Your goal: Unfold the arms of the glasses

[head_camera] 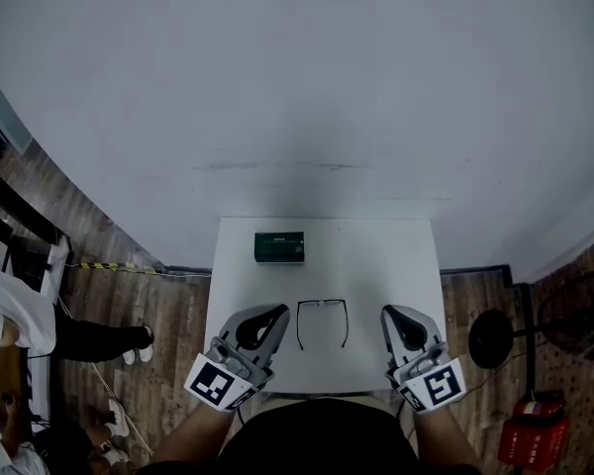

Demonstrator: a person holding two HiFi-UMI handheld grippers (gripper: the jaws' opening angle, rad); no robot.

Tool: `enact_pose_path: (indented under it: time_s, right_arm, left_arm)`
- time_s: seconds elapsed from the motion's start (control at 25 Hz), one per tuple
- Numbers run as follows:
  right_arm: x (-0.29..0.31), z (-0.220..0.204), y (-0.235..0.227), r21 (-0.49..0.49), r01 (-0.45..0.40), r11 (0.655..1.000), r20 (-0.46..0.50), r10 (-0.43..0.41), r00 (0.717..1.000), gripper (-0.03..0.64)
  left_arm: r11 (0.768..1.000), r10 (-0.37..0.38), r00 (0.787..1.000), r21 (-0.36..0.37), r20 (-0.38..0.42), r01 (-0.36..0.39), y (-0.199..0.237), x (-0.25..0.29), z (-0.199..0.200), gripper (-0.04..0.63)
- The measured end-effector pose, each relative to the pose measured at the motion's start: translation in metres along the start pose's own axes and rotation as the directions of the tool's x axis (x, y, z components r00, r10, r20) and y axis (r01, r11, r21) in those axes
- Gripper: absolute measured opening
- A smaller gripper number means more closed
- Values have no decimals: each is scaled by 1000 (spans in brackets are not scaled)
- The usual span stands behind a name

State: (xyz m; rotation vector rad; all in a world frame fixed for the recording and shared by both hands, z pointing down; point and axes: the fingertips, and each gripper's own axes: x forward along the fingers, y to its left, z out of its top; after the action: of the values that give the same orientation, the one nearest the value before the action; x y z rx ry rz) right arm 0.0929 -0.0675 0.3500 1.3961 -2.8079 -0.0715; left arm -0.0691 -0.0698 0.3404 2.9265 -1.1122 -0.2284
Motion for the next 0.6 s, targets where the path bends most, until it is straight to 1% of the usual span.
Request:
enact_pose_path:
  time_s: [0.16, 0.4, 0.48, 0.6]
  right_arm:
    - [0, 12, 5, 14, 22, 1000, 17, -22, 1000, -2]
    - [-2, 4, 9, 8, 72, 997, -19, -72, 997, -2]
    - [-4, 1, 12, 14, 84, 996, -31, -84, 996, -2]
    - [-6, -3, 15, 15, 101, 995, -49, -100, 994, -2]
  left_arm:
    - [999, -14, 1000, 33, 2, 14, -4, -1, 10, 6]
    - [997, -57, 998, 60, -25, 58, -11, -9, 13, 6]
    - [996, -71, 997, 56, -27, 72, -11, -13, 14, 6]
    - [997, -65, 997, 36, -31, 66, -4, -17, 10, 6]
